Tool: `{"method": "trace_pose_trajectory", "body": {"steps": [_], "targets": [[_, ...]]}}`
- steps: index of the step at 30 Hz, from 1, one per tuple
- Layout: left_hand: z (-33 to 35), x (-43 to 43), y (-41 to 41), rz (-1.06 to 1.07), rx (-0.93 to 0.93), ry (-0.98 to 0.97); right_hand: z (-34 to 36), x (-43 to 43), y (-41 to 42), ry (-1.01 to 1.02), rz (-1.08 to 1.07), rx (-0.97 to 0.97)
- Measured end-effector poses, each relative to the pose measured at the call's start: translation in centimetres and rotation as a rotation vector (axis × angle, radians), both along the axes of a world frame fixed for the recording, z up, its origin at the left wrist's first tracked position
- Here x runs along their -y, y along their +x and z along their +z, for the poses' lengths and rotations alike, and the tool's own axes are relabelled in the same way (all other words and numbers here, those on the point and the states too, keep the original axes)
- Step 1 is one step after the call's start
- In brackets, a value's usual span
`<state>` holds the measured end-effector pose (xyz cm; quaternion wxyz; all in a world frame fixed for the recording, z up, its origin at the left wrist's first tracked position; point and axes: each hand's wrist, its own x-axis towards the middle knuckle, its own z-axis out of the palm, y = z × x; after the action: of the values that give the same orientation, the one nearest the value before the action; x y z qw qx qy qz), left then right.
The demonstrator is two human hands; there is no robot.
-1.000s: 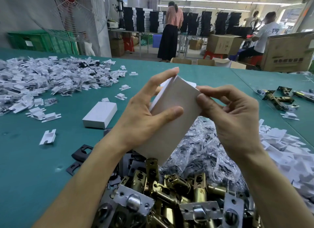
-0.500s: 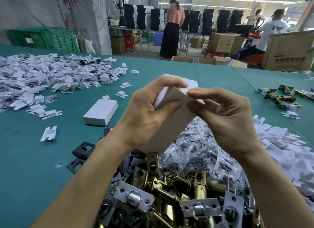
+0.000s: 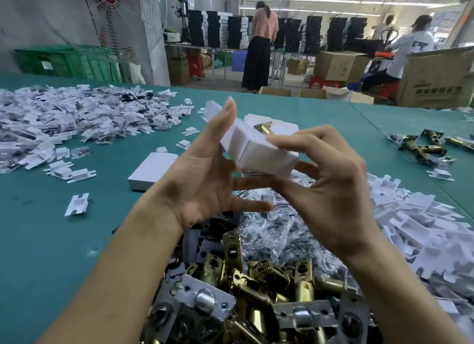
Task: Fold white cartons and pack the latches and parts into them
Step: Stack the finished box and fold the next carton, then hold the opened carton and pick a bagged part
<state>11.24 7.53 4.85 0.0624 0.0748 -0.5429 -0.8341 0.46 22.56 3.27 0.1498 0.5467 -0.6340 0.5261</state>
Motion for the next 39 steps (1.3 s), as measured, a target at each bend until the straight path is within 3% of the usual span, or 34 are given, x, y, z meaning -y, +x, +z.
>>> {"method": "trace_pose_trajectory", "body": {"steps": [2,6,11,15,21,28,34,39], "targets": [[-0.1,-0.7,-0.2,-0.02,-0.071,0.105,-0.2,0.1,0.4,0.07,0.016,-0.063],[-0.1,-0.7,-0.6,0.176,-0.085,0.202,-0.4,0.3,1.1,0.234,0.082,-0.059],[-0.1,-0.2,-0.7,0.518,-0.108,-0.032,-0.5,0.4,1.0,0.666,0.015,0.023],[-0.4,0.0,-1.0,0.569,-0.212,-0.189,-1.2,0.8,1.9,1.039,0.162,-0.027],[-0.7,0.2,-0.9,0.566,-0.194,-0.165,-1.3,1.1,2.4,0.992,0.199,0.014],[-0.9,0.4,-0.6,0.526,-0.111,-0.338,-1.2,0.3,1.7,0.976,0.112,0.044],[-1.0,0.4,-0.9,0.567,-0.169,-0.197,0.5,-1.0,0.8,1.189,0.266,0.003],[-1.0,0.8,-0.8,0.574,-0.133,-0.212,0.5,-0.8,0.7,1.173,0.272,0.058]]}}
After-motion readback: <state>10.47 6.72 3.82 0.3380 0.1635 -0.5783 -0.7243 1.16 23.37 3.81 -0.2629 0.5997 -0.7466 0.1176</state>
